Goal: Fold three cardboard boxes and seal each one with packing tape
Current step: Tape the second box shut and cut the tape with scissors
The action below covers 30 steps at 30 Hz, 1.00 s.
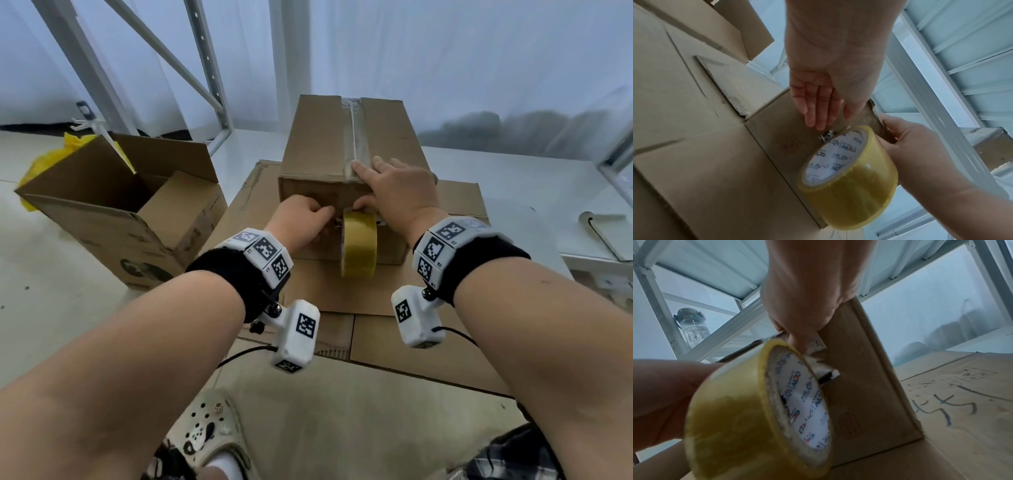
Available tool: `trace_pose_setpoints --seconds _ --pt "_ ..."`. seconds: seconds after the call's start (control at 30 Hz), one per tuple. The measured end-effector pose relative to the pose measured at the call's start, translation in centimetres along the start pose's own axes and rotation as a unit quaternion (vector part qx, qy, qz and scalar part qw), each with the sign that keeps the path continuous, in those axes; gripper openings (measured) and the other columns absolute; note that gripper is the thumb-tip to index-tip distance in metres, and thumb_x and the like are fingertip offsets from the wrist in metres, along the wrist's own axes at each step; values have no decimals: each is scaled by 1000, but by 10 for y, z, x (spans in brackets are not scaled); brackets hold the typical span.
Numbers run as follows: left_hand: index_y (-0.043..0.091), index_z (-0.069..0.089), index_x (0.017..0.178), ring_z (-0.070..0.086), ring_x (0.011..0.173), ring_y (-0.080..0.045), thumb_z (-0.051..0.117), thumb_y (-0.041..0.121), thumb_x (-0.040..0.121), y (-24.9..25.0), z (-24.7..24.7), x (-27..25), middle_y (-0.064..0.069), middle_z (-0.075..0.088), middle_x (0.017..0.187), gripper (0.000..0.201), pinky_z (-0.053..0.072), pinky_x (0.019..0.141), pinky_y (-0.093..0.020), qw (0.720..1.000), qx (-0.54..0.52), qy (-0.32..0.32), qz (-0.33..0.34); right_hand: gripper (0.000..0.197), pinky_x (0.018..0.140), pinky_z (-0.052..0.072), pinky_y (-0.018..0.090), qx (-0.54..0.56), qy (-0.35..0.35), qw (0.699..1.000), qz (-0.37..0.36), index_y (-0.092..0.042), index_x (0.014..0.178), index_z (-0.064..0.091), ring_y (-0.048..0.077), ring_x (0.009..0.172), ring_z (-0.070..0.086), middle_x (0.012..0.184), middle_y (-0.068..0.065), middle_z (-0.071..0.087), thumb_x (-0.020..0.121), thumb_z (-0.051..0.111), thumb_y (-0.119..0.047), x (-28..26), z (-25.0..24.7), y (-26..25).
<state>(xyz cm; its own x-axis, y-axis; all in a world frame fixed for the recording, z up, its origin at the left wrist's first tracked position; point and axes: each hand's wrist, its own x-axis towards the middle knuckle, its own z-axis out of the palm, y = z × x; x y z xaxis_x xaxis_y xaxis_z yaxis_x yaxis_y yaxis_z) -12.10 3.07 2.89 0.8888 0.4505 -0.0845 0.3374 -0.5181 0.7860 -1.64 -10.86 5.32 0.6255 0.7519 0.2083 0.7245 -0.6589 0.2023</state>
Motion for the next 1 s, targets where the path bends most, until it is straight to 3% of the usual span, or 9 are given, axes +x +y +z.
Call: trace_pose_setpoints --seconds 0.17,0.27,0.37,0.47,0.63,0.77,0.83,0.93,1.0 --pt "11 67 92 67 78 -19 52 30 96 12 -15 -13 -1 71 79 25 54 86 -41 999 16 25 45 52 113 28 42 88 -17 996 -16 -30 151 23 28 142 29 155 5 31 103 40 -24 -15 -8 12" --pt "10 68 91 67 78 -21 50 30 95 33 -17 -23 -4 71 82 27 55 83 -40 994 44 40 88 50 114 24 41 119 10 993 -12 -23 149 31 27 139 31 152 7 36 101 42 -20 -44 -15 24" --pt "9 67 95 66 80 -20 48 30 97 57 -8 -30 -6 70 87 29 54 77 -33 987 68 45 135 50 111 27 40 131 10 991 39 -22 148 33 25 137 34 150 4 38 99 44 -20 -75 -17 44" --pt "11 66 99 65 80 -16 49 30 97 84 22 -38 -5 69 88 25 52 73 -25 982 75 13 171 50 109 33 42 149 -49 982 106 -22 146 37 27 135 36 149 5 40 97 47 -22 -111 -16 75" --pt "15 65 102 61 77 -13 49 31 96 120 91 -43 1 68 86 24 51 73 -28 970 111 -58 206 43 106 38 42 164 -159 946 232 -20 138 49 25 130 44 142 4 48 95 47 -28 -165 -1 146" --pt "17 64 96 60 71 -14 49 30 95 117 141 -34 -2 69 90 20 49 66 -28 968 116 -99 197 39 103 38 36 160 -203 919 299 -10 131 55 28 125 48 137 9 53 97 44 -26 -199 25 175" --pt "19 62 96 62 76 -15 50 31 95 109 164 -30 -1 68 92 17 50 68 -29 970 116 -118 180 42 102 42 38 162 -220 907 320 -3 124 59 31 121 52 131 15 57 98 40 -30 -206 38 179" --pt "17 63 105 64 88 -19 50 29 95 98 190 -25 -2 67 97 20 51 75 -31 972 114 -137 152 43 88 46 34 179 -219 901 328 4 107 63 34 107 58 115 22 63 100 38 -30 -209 52 178" --pt "16 62 108 64 89 -19 50 28 95 94 201 -23 -2 67 98 21 52 79 -33 973 112 -143 142 28 80 43 33 173 -238 899 324 -2 113 59 35 105 59 114 25 62 99 44 -20 -212 66 175"
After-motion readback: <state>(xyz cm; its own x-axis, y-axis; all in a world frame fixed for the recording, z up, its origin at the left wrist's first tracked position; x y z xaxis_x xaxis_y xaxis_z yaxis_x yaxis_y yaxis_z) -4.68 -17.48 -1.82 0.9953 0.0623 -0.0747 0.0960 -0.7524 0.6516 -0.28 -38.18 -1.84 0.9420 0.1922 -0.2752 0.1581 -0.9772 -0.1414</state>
